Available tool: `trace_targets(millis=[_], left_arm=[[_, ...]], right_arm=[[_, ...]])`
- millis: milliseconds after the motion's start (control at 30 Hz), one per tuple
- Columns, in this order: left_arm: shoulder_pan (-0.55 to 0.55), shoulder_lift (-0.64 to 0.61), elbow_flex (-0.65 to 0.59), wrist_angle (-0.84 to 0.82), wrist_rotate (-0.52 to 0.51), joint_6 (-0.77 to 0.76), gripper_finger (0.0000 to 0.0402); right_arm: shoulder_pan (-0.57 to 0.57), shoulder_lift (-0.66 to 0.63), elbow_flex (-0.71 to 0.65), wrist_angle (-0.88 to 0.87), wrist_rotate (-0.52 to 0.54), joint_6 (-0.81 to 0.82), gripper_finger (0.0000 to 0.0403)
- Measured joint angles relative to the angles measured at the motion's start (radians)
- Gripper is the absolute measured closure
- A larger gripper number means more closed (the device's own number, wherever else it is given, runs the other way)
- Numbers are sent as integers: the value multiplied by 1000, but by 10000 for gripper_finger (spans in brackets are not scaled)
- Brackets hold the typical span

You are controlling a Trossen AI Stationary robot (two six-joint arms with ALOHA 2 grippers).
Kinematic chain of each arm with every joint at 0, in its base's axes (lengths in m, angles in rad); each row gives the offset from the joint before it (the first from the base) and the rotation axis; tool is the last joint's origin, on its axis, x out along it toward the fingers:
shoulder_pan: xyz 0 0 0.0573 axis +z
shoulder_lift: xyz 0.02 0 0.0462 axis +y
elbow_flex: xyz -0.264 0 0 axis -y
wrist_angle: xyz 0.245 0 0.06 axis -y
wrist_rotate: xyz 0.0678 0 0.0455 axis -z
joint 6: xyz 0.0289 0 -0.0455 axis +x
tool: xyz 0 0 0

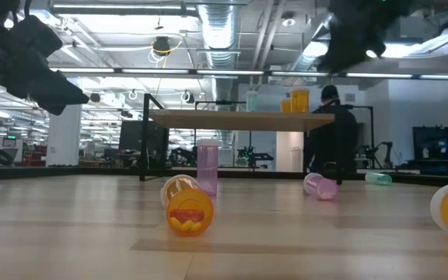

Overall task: Pick and place medicine bottles onto shelf by color
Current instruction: Put the small blue pill bottle on the shelf aligned with the other small blue pill bottles

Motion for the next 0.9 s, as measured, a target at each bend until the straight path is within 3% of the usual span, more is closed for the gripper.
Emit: trace_targets(millis=[167, 300, 567, 900], left_arm=[[0, 0, 0, 0, 0, 0, 304], [0, 0, 0, 0, 0, 0, 304], [0, 0, 0, 0, 0, 0, 304], [0, 0, 0, 0, 0, 0, 304]], right_arm=[[-102, 0, 0, -303, -89, 230, 147], [-175, 0, 0, -427, -147, 322, 147], [-317, 28, 0, -443, -236, 275, 147], [-490, 166, -1, -430, -328, 140, 147]])
